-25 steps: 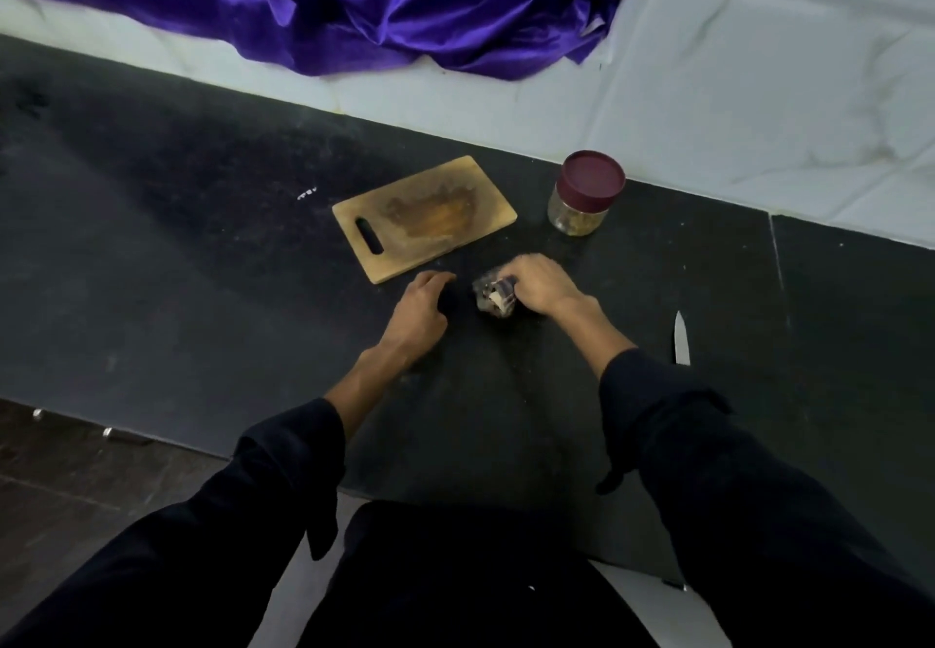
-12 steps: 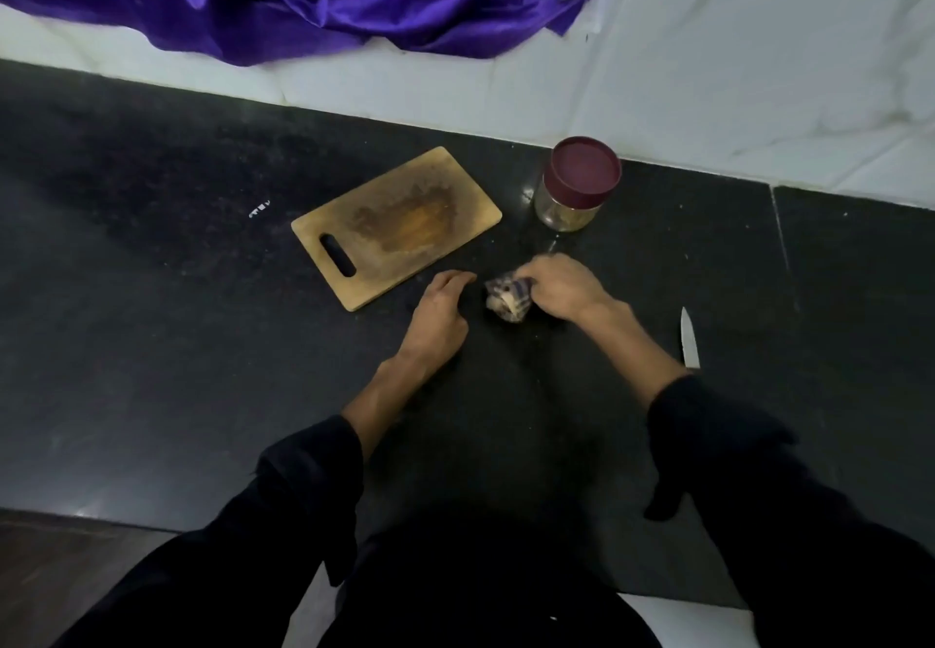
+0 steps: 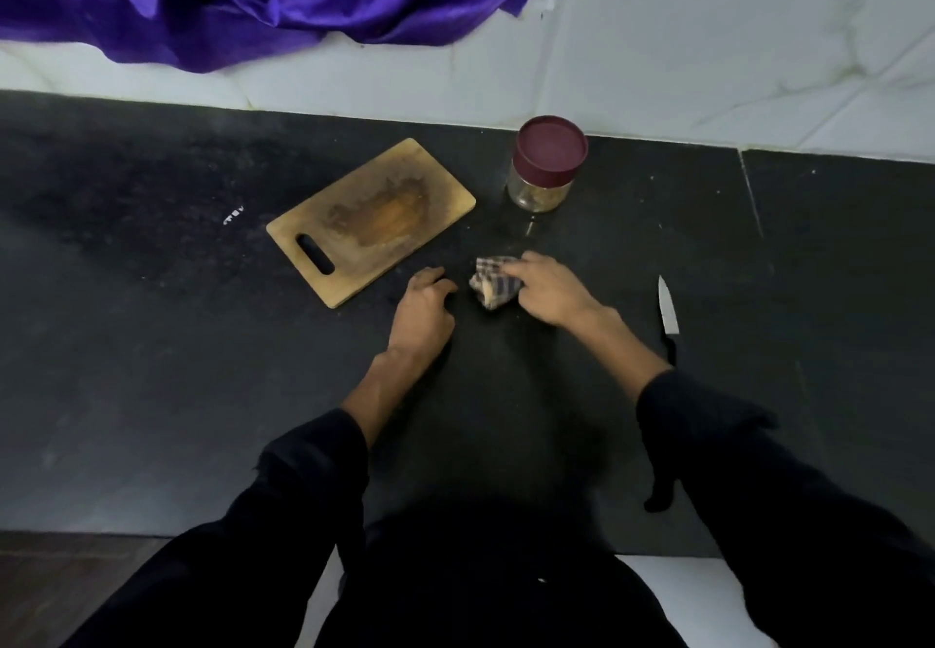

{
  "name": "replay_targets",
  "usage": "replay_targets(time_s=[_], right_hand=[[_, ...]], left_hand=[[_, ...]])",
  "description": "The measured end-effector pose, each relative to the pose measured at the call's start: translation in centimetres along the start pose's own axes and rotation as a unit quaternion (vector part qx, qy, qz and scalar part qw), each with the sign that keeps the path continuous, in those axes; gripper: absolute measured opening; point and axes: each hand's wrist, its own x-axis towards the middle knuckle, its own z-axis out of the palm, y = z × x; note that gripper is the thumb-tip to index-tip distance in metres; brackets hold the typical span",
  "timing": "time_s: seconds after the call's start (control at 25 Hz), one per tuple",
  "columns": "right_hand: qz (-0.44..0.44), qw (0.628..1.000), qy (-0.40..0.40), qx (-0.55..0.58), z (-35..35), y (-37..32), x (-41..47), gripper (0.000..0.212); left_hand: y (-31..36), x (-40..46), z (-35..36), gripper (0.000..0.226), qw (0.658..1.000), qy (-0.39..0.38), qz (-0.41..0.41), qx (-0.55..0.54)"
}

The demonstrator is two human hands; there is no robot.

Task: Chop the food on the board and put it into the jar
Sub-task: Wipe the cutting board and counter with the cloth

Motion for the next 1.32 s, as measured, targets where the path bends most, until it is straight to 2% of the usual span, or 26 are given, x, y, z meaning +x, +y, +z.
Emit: replay_targets(time_s=[0.12, 0.16, 0.24, 0.32, 0.36, 0.52, 0.64, 0.76, 0.92, 1.0, 1.12, 1.16, 1.2, 1.32], right_hand=[[-0.004, 0.997, -0.051, 0.058, 0.3, 0.8, -3.9, 0.039], [0.02, 0.996, -0.036, 0.079, -0.7, 1.7, -4.0, 0.031], [0.073, 0.991, 0.056, 0.1, -3.6, 4.3, -2.9, 0.017], [0.107, 0.981, 0.124, 0.106, -5.4, 7.2, -1.7, 0.014], [0.119, 0.978, 0.127, 0.111, -5.5, 8.1, -1.0, 0.015], [0.117, 0.98, 0.082, 0.136, -1.1, 6.6, 0.7, 0.041], [0.062, 0.991, 0.044, 0.107, 1.6, 3.9, 0.2, 0.039], [-0.004, 0.997, -0.006, 0.078, 3.8, 3.2, -3.4, 0.039], [-0.086, 0.99, -0.089, 0.06, 4.9, 4.3, -10.6, 0.055], [-0.092, 0.983, -0.154, 0.037, 5.3, 5.3, -13.4, 0.055], [-0.045, 0.97, -0.241, -0.011, 4.8, 6.6, -15.9, 0.045], [-0.027, 0.971, -0.236, -0.006, 3.8, 6.8, -16.1, 0.041], [-0.007, 0.98, -0.197, 0.019, 2.7, 6.8, -15.9, 0.04], [0.028, 0.992, -0.047, 0.116, -0.3, 6.5, -14.4, 0.027]], left_hand=[[-0.1, 0.0, 0.1, 0.051, 1.0, -0.001, 0.0, -0.001], [-0.1, 0.0, 0.0, 0.051, 1.0, 0.001, 0.002, 0.002], [-0.1, -0.1, 0.1, 0.051, 1.0, 0.001, 0.007, 0.016], [0.5, -0.6, 0.1, 0.049, 0.999, -0.011, 0.011, 0.035], [0.8, -0.7, -0.1, 0.05, 0.999, -0.018, 0.014, 0.037], [0.8, -0.6, -1.2, 0.059, 0.997, -0.062, 0.01, 0.036], [0.3, -0.6, -1.6, 0.062, 0.995, -0.085, 0.014, 0.054], [0.7, -1.6, -1.5, 0.061, 0.994, -0.093, 0.014, 0.056], [0.9, -5.2, -0.6, 0.062, 0.997, -0.063, 0.037, 0.028], [0.6, -7.3, 0.1, 0.062, 0.997, -0.055, 0.05, 0.018], [0.3, -10.1, 1.1, 0.057, 0.998, -0.039, 0.056, 0.0], [0.3, -10.9, 1.5, 0.056, 0.998, -0.033, 0.059, -0.003], [0.4, -11.5, 1.8, 0.054, 0.997, -0.031, 0.065, -0.003], [1.3, -12.3, 2.9, 0.053, 0.995, -0.055, 0.079, 0.008]])
